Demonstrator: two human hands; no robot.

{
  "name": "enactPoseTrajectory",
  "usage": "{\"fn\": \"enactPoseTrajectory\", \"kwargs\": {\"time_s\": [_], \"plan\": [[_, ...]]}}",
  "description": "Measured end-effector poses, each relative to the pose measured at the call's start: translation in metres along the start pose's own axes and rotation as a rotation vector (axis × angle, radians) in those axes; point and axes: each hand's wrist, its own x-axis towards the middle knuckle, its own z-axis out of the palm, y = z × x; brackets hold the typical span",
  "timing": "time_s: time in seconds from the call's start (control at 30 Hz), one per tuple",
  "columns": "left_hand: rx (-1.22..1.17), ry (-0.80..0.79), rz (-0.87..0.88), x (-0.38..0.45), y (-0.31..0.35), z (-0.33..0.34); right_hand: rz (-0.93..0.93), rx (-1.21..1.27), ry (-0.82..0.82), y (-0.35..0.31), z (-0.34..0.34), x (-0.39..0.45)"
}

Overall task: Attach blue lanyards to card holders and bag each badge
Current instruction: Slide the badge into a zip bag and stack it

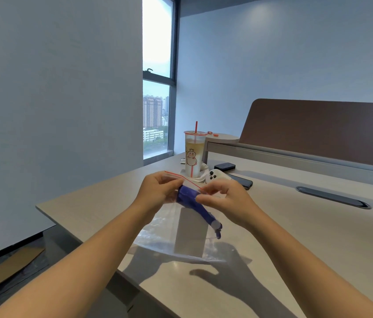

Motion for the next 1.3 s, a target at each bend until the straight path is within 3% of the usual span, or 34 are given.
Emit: {"fn": "enactPoseTrajectory", "kwargs": {"time_s": [0.27,0.5,0.67,0.87,1.07,1.2,1.3], "plan": [[-0.139,0.086,0.001,0.004,0.006,-0.010,0.082,-0.390,0.146,-0.002,-0.008,0.011],[-0.311,0.183,-0.042,0.015,0.021,-0.025,0.111,-0.418,0.109,-0.007,-0.018,0.024],[-0.252,0.191,-0.029,0.025,0.026,-0.040,0.071,-0.131,0.148,-0.013,-0.033,0.036],[-0.243,0.142,0.003,0.037,0.031,-0.057,-0.034,0.280,0.383,-0.021,-0.040,0.055],[-0.173,0.013,-0.169,0.029,-0.009,-0.057,0.110,0.573,0.492,-0.006,-0.021,0.053],[-0.182,0.084,-0.193,0.027,-0.025,-0.051,0.329,0.532,0.341,0.019,-0.004,0.044],[-0.178,0.083,-0.187,0.027,-0.025,-0.048,0.344,0.458,0.265,0.034,0.005,0.034]]}}
